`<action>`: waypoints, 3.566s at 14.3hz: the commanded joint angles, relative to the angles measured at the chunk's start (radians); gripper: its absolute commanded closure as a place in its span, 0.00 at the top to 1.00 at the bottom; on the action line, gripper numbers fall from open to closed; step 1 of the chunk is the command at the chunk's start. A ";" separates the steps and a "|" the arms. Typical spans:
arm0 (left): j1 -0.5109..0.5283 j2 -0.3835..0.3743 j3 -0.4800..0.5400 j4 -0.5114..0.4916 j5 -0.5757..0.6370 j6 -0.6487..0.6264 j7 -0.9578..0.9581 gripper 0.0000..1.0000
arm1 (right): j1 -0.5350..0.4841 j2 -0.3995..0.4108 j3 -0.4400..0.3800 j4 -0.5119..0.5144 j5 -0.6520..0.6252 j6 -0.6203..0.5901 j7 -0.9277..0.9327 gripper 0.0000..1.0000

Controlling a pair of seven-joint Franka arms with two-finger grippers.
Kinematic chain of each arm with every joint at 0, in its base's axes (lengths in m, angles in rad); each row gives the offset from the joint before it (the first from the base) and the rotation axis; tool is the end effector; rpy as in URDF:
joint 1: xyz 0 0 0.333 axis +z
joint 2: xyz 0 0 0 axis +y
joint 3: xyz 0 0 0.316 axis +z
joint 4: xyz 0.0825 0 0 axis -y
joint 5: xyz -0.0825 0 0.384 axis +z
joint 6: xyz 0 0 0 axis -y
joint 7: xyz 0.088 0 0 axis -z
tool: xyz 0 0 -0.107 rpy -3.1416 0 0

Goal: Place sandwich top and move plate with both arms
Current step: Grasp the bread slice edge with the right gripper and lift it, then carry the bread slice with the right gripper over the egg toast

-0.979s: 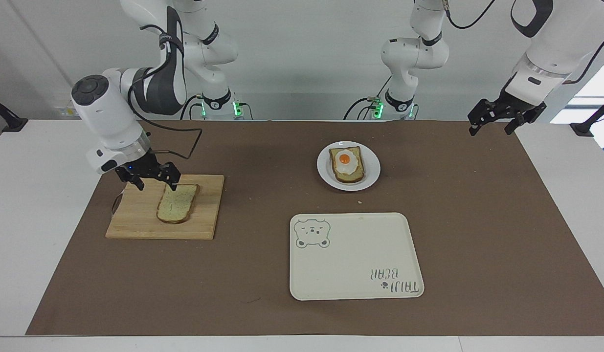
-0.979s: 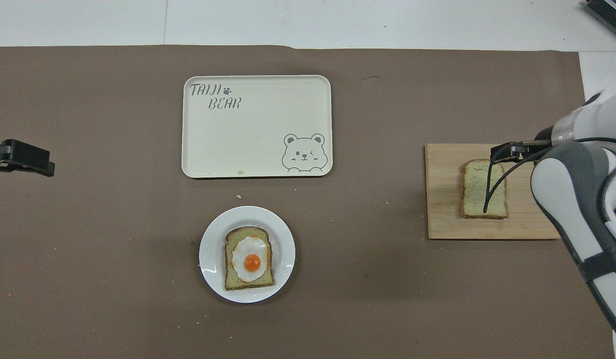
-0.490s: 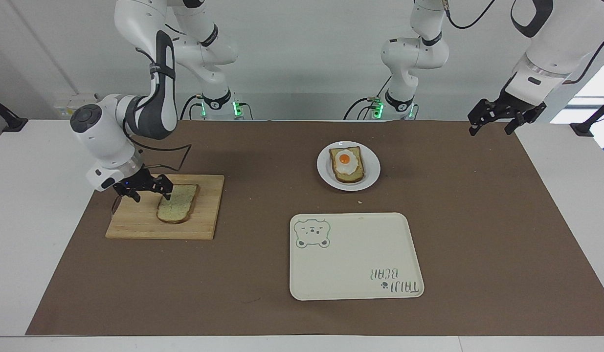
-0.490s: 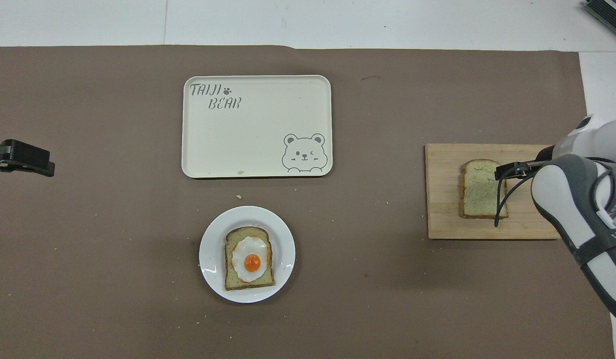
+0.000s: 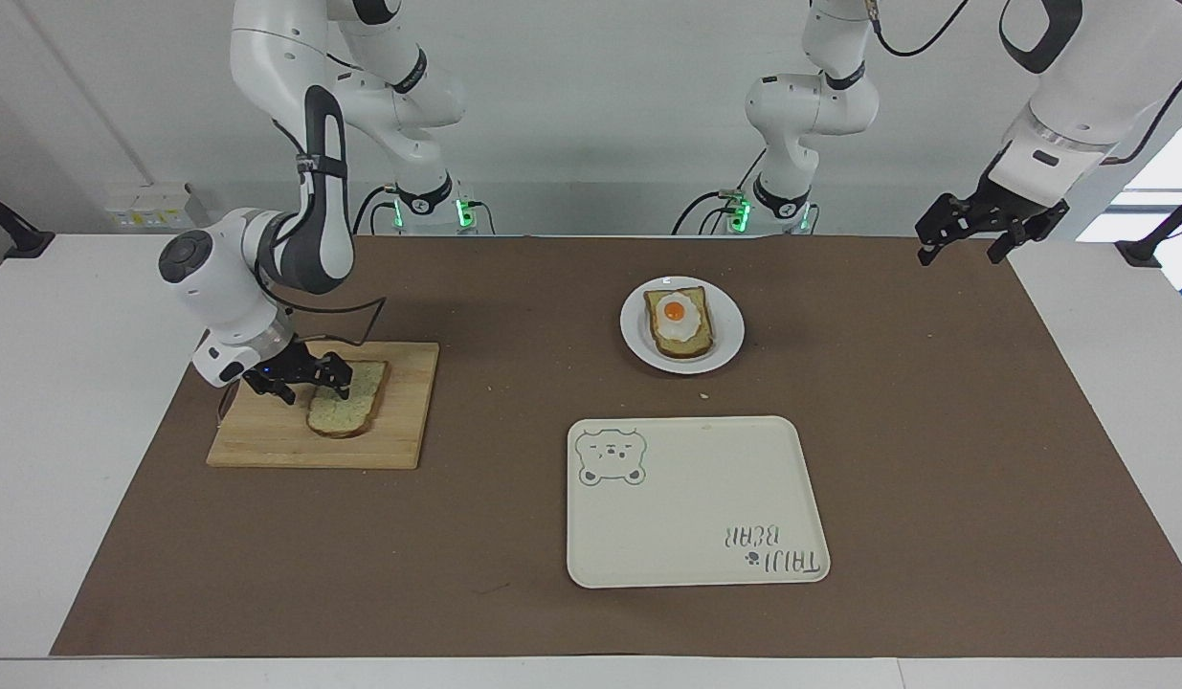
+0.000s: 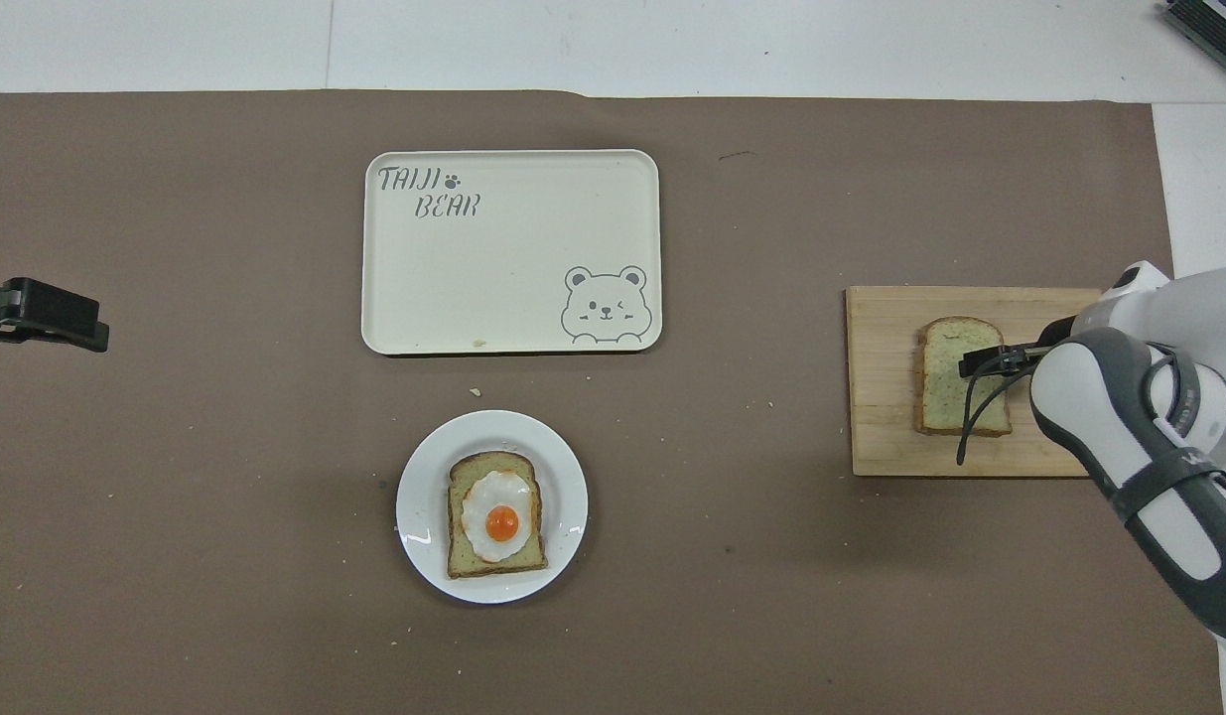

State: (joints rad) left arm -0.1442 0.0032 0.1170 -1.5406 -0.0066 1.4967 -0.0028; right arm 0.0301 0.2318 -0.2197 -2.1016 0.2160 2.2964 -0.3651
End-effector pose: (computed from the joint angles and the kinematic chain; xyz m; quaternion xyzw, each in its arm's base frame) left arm 0.5478 -0.0158 0.6306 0.9996 -0.0124 -0.0236 0.0028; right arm 0.5630 -0.1012 0.3090 -0.9983 -0.0172 -0.0014 0.0563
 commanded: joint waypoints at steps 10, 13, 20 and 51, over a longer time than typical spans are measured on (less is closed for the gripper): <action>0.012 0.008 -0.007 0.023 0.004 -0.023 0.007 1.00 | -0.015 -0.012 0.008 -0.025 0.033 0.017 -0.023 0.00; 0.012 0.008 -0.007 0.022 0.004 -0.023 0.009 1.00 | -0.013 -0.005 0.010 -0.023 0.034 0.017 -0.005 0.00; 0.012 0.008 -0.007 0.022 0.004 -0.023 0.007 1.00 | -0.013 -0.011 0.010 0.001 0.036 -0.003 -0.008 0.00; 0.012 0.008 -0.007 0.022 0.004 -0.023 0.009 1.00 | 0.008 -0.123 0.611 0.207 0.275 -0.306 0.374 0.00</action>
State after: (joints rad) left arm -0.1442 0.0032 0.1170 -1.5406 -0.0066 1.4967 -0.0028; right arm 0.0506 0.1255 0.3457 -1.8884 0.4428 1.9574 -0.0202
